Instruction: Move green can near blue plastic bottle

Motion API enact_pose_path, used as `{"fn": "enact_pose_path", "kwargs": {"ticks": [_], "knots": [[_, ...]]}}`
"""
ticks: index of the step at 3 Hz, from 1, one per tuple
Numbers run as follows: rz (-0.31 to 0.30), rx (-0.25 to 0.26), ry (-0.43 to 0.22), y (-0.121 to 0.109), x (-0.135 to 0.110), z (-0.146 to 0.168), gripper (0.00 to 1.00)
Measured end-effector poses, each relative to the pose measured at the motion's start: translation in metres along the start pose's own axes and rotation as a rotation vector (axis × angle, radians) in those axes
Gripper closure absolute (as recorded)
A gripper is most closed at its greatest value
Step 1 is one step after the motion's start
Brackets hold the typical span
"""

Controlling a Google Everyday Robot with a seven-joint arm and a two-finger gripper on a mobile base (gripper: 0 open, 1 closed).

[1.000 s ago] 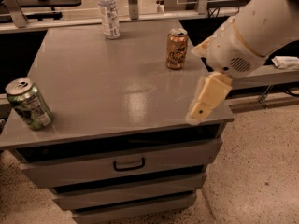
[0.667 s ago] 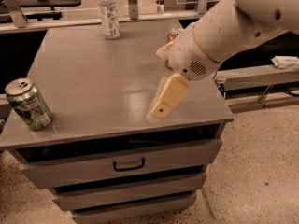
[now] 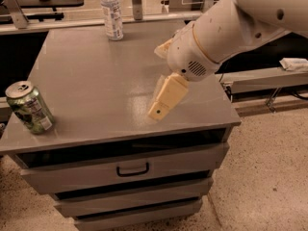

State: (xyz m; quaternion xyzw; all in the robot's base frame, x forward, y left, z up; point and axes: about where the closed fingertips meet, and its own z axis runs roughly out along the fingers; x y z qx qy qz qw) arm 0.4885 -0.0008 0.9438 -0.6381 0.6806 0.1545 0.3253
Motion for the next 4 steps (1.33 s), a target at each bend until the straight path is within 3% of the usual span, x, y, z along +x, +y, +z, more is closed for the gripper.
{"fn": "enact_pose_path", "kwargs": {"ticks": [1, 3, 4], "knots": [[-0.011, 0.003, -0.066, -0.002, -0.019, 0.02, 0.0], [-0.064, -0.06, -0.336, 0.002, -0.104, 0.111, 0.0], [-0.071, -0.102, -0.442, 0.01, -0.13, 0.15, 0.0]]}}
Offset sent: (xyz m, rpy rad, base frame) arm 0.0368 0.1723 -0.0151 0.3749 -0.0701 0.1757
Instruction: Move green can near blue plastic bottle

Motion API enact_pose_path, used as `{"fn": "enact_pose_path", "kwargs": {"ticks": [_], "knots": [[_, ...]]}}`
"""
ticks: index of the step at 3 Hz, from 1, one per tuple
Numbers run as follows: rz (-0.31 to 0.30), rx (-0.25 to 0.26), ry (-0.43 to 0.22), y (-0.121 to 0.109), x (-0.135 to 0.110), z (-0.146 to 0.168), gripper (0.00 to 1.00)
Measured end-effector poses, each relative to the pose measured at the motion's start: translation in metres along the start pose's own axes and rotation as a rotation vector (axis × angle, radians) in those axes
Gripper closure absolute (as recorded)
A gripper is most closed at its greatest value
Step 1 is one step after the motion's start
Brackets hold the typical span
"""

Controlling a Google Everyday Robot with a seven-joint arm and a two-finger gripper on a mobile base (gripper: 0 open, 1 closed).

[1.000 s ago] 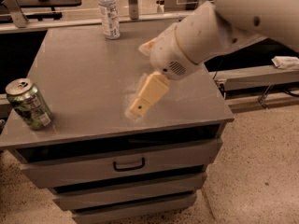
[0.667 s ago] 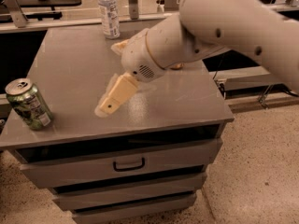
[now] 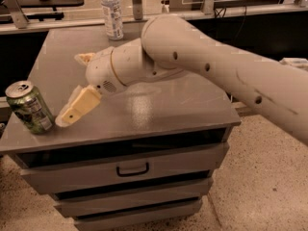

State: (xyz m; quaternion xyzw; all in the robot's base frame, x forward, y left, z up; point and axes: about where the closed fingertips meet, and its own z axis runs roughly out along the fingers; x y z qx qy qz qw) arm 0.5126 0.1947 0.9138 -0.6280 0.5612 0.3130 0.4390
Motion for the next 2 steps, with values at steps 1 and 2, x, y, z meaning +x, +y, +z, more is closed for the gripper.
{"fn": "enact_pose_path", "kwargs": {"ticks": [1, 2], "knots": [[0.007, -0.03, -0.068, 0.001, -0.003, 0.032, 0.0], [0.015, -0.071, -0.124, 0.008, -0.009, 0.056, 0.0]]}}
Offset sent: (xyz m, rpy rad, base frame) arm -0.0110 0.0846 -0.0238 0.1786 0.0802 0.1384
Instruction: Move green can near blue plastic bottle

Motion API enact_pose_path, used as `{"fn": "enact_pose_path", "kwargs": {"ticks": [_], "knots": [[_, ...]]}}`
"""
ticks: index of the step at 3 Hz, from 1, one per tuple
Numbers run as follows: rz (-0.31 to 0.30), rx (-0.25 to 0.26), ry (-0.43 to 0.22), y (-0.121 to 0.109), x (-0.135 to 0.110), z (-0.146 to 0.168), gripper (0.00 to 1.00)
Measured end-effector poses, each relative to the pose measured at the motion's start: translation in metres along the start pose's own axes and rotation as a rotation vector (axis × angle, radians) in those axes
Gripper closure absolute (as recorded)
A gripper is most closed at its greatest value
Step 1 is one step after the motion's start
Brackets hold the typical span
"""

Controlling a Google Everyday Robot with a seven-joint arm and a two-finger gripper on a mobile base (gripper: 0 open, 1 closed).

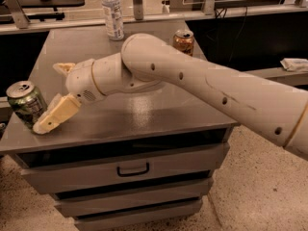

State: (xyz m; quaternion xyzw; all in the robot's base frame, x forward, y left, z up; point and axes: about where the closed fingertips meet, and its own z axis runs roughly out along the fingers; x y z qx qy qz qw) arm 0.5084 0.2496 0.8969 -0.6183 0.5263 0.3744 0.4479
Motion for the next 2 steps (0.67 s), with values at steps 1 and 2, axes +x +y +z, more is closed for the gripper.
{"fn": "enact_pose_path", "kwargs": {"ticks": [1, 2], "knots": [[0.007, -0.039, -0.042, 0.008, -0.005, 0.024, 0.0], [0.018, -0.056, -0.056, 0.014, -0.005, 0.044, 0.14]]}}
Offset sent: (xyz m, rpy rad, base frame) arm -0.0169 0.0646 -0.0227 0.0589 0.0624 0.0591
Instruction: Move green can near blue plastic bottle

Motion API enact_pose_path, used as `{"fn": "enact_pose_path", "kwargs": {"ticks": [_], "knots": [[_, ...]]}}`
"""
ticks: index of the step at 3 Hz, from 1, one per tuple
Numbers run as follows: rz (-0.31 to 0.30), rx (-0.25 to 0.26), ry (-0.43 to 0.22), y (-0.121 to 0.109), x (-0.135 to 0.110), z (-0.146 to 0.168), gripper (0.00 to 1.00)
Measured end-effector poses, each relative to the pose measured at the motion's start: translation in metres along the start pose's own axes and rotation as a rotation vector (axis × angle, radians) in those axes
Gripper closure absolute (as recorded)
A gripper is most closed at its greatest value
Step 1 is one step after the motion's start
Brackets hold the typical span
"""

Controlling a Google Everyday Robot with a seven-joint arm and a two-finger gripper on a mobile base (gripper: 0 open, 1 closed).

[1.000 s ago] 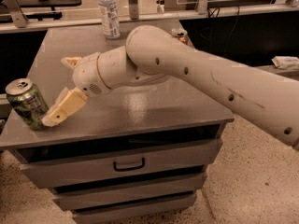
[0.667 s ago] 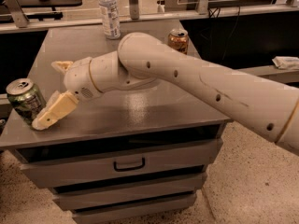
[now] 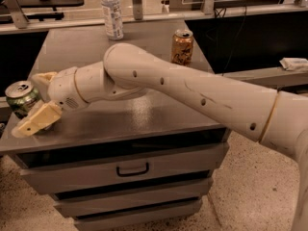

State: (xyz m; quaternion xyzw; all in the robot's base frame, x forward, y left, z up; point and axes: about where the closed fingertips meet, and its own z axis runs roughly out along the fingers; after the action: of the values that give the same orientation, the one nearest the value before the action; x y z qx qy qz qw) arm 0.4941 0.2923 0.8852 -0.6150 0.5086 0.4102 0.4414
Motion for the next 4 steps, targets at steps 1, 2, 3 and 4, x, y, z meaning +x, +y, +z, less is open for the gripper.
{"fn": "enact_pose_path", "kwargs": {"ticks": [1, 2, 3, 4], "knots": [[0.023, 0.0, -0.011, 0.001, 0.002, 0.011, 0.37], [0.045, 0.017, -0.021, -0.001, 0.005, 0.012, 0.6], [0.071, 0.088, -0.034, -0.019, 0.01, -0.013, 0.84], [0.092, 0.219, -0.063, -0.053, 0.017, -0.069, 1.0]]}}
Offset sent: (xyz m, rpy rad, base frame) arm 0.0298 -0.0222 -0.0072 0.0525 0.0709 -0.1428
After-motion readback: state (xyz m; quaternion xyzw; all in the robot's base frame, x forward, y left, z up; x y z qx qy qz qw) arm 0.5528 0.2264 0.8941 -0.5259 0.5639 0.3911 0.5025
